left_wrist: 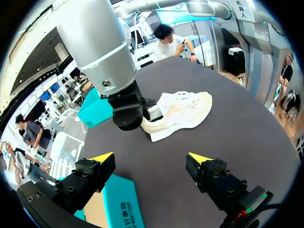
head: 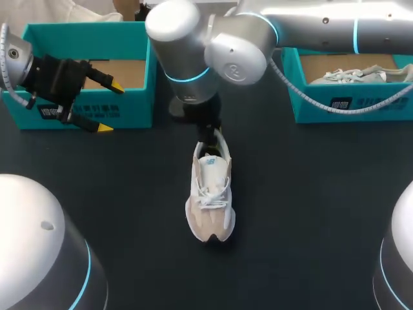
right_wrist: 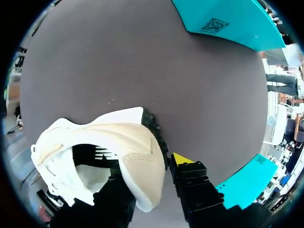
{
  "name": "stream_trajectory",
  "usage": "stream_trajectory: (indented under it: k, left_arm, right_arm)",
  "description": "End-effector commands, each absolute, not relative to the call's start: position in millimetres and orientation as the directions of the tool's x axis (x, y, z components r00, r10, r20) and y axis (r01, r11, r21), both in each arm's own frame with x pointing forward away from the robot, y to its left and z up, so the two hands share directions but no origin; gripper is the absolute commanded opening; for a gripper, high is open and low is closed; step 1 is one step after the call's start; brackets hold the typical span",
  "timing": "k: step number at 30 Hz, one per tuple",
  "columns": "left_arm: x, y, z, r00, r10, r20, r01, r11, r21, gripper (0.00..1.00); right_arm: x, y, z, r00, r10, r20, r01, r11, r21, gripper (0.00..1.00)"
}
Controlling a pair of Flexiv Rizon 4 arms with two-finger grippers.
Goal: Take the shoe out of the shoebox, open the shoe tongue, remove and reinsert the insole, then place the shoe into the shoebox
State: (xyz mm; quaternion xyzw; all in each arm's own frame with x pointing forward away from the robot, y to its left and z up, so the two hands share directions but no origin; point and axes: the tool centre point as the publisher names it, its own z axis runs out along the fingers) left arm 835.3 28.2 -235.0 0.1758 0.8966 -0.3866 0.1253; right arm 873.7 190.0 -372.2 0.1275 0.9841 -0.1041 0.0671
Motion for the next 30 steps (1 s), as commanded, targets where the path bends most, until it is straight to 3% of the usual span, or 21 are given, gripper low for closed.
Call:
stream_trajectory:
  k: [1,11,20,30]
  left_arm:
    - [834.5,28.8,-234.5,-0.907,0.22,-0.36,0.412,0.641,-0.647,1.0]
    - [834.5,28.8,-234.5,-0.907,0.22,-0.36,0.412,0.641,-0.647,1.0]
    - [834.5,28.8,-234.5,-0.907,0.22,-0.36,0.412,0.641,-0.647,1.0]
    - [834.5,28.8,-234.5,-0.907,0.22,-0.36,0.412,0.641,-0.647,1.0]
  right_arm:
    - [871.0,192.6,-369.2,-0.938,0.272,-0.213,0.313,0.931,-0.19,0.0]
    - [856.0,182.8,-327.2,-0.931,0.282,-0.232,0.317,0.939,-0.131,0.0]
    - [850.2,153.6,-209.2,-0.924,0.32,-0.208,0.352,0.926,-0.137,0.0]
    - [867.6,126.3,-137.1,-0.914,0.297,-0.277,0.338,0.935,-0.112,0.0]
